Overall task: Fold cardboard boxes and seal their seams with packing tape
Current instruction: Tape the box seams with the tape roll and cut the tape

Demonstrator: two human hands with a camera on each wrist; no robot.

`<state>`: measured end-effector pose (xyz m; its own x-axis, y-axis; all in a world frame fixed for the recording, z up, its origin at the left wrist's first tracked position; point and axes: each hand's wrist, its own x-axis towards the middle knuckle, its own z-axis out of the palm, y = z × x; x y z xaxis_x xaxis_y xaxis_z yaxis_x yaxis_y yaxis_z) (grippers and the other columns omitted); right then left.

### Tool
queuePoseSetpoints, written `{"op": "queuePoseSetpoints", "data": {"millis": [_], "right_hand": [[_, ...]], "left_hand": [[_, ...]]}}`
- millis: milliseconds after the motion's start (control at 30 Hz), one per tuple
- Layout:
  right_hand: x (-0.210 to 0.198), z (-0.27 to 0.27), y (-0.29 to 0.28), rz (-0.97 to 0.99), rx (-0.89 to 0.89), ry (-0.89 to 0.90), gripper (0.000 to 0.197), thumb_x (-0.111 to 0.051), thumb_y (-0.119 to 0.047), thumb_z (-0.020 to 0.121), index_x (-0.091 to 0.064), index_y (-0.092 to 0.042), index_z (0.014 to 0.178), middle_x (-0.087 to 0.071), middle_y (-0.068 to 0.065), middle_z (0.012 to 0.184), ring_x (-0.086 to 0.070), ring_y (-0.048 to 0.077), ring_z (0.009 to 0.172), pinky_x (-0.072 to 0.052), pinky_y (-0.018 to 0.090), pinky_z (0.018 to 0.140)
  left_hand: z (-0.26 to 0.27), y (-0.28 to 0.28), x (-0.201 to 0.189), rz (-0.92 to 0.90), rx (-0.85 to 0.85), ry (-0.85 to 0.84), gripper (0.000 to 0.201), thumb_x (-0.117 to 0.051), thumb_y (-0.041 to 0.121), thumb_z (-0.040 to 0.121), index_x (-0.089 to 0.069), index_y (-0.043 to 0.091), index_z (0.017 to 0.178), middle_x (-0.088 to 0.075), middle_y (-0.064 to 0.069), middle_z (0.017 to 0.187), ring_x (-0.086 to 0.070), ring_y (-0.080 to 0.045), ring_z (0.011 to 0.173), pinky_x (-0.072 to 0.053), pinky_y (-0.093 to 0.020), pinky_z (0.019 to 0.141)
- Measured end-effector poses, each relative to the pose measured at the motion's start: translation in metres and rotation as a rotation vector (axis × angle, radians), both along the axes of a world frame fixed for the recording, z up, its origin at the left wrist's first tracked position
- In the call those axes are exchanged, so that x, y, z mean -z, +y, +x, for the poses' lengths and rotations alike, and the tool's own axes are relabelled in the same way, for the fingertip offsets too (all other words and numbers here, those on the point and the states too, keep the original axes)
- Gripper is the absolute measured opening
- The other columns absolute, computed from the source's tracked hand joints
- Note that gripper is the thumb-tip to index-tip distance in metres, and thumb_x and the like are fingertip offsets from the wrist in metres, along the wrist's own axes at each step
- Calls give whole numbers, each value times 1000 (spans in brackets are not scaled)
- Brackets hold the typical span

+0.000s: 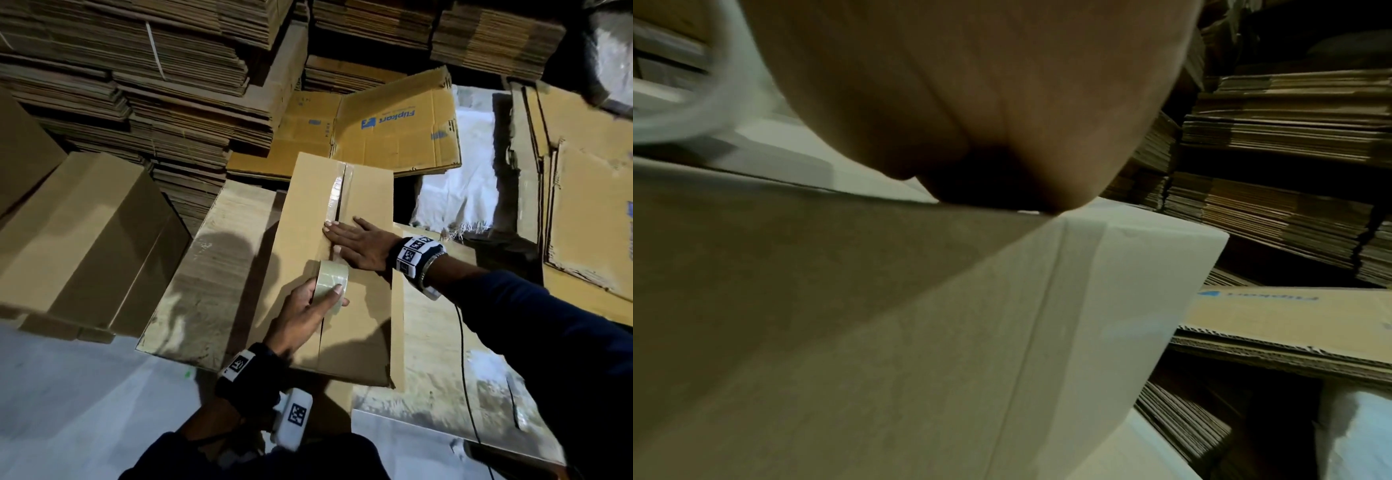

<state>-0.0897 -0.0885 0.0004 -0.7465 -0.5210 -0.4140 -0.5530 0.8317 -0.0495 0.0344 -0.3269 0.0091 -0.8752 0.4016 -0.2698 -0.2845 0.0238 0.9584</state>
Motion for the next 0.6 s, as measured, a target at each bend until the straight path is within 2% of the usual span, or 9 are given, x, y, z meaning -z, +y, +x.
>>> {"op": "queuePoseSetpoints", "data": {"millis": [67,133,200,267,333,367,433,533,600], "right_hand": [[-2,-1,-1,-7,26,-20,66,4,-55,105,9,-28,165,8,-7,173,7,7,158,7,48,128],[-7,1,-6,-30,63,-33,65,-3,-53,108,2,-25,166,3,-5,173,4,8,159,5,48,129],[-17,6,-16,-91,112,-8,68,-5,-52,109,-12,-17,166,-8,3,173,-4,12,159,-2,46,130],[-29,10,-28,-164,181,39,66,-11,-50,112,-29,-12,162,-24,11,169,-19,19,158,-8,38,130],[-35,15,-39,-225,246,101,66,-15,-54,111,-43,-14,156,-39,12,163,-34,25,152,-19,35,125],[-33,16,-43,-245,275,114,69,-15,-57,110,-42,-14,156,-39,13,163,-35,27,151,-23,38,125],[-26,18,-49,-204,298,82,74,-14,-61,108,-23,-13,164,-22,14,170,-21,27,157,-19,47,128],[-11,20,-52,1,258,18,76,-9,-59,106,3,-13,166,7,11,173,5,25,160,-5,54,128],[-13,23,-53,22,286,-28,73,-9,-57,107,7,-15,165,12,8,173,9,22,159,-1,53,128]], "left_hand": [[3,-5,-2,11,45,16,20,-65,29,103,-69,17,119,-80,-5,102,-72,-16,99,-53,-32,86],[2,-9,-5,44,63,2,20,-63,24,105,-69,12,120,-80,-8,102,-72,-16,98,-53,-30,84],[3,-11,-6,44,78,-14,25,-62,30,105,-70,10,118,-80,-7,103,-71,-15,97,-54,-29,82],[6,-9,-2,55,90,-41,28,-65,37,103,-72,14,118,-80,-6,105,-72,-18,98,-57,-37,85],[10,-10,3,73,88,-51,29,-66,39,102,-70,18,121,-80,-6,108,-73,-21,102,-57,-46,92],[12,-10,5,73,88,-46,30,-66,41,102,-70,18,122,-80,-5,109,-74,-22,105,-56,-48,96],[13,-13,6,69,96,-36,35,-67,49,99,-69,22,122,-79,-3,112,-73,-23,109,-54,-53,103],[16,-19,7,58,90,-14,41,-65,57,96,-70,23,118,-79,-5,109,-74,-28,105,-55,-58,99],[16,-21,10,41,83,18,47,-65,61,93,-70,19,116,-79,-6,105,-75,-28,101,-57,-59,95]]}}
